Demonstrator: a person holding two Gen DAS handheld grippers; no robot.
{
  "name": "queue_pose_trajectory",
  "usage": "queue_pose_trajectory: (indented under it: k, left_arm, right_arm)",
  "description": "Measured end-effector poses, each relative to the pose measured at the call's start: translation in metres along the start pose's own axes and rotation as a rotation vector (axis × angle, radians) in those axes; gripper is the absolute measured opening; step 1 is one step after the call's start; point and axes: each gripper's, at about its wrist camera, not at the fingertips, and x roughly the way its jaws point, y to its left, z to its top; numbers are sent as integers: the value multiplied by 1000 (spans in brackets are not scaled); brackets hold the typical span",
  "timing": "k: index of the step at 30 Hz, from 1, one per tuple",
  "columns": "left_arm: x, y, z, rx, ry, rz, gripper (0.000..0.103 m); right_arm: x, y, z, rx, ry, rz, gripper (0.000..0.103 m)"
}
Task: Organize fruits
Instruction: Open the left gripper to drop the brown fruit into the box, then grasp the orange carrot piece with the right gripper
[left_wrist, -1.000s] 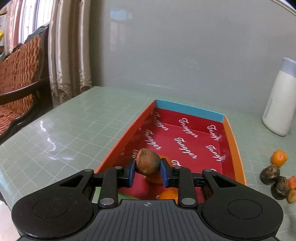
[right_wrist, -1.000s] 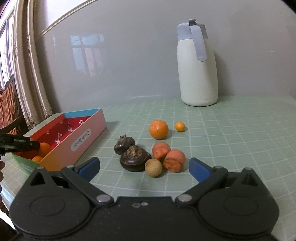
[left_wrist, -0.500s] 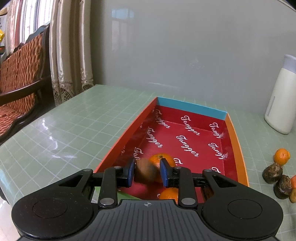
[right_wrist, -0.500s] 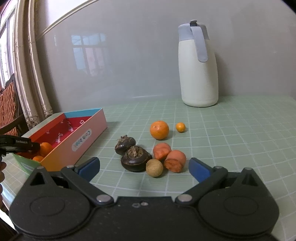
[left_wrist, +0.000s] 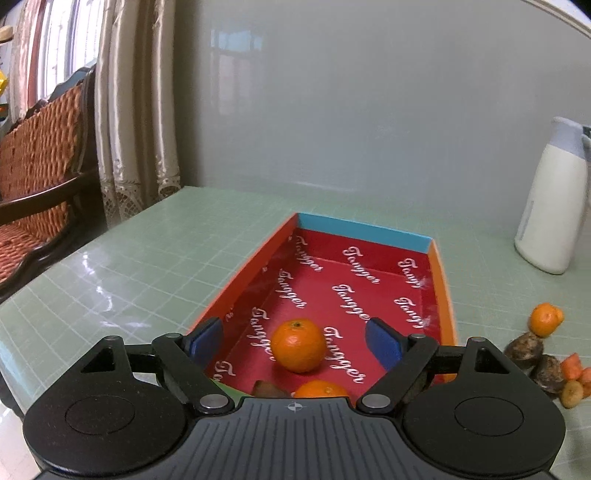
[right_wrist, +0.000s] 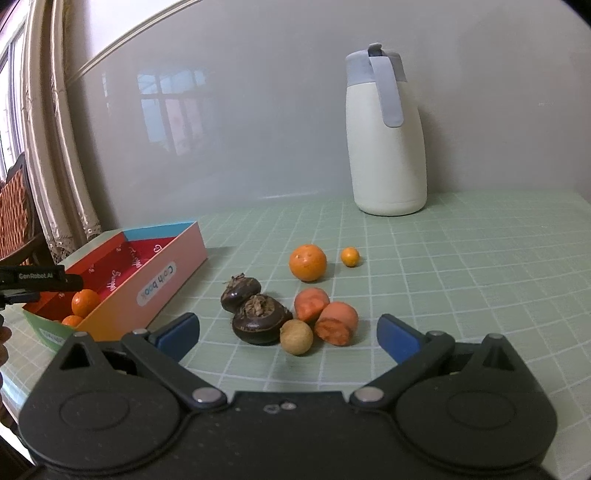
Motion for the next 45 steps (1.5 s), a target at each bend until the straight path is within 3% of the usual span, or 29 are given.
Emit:
queue_pose_trajectory:
  k: [14, 30, 34, 37, 39, 43, 45]
  left_arm:
    - [-32, -19, 1, 31, -18, -81, 84]
    - [-44, -28, -24, 104, 6, -100, 84]
    - [-46, -21, -29, 111, -17, -85, 99]
    - [-48, -18, -30, 124, -37, -75, 99]
    - [-48, -15, -28, 116, -39, -79, 99]
    - [-49, -11, -28, 108, -43, -82, 99]
    - [-49, -10, -28, 110, -46, -79, 99]
  right_arm:
    - [-4, -5, 0, 11, -7, -14, 103]
    - [0, -9, 1, 7, 1, -38, 101]
    - [5, -12, 3, 21, 12, -45, 99]
    - [11, -13, 4, 23, 22, -57, 91]
    - [17, -15, 6, 26, 30, -58, 78]
    - [28, -17, 8, 32, 45, -77, 73]
    - [32, -20, 9, 47, 50, -87, 53]
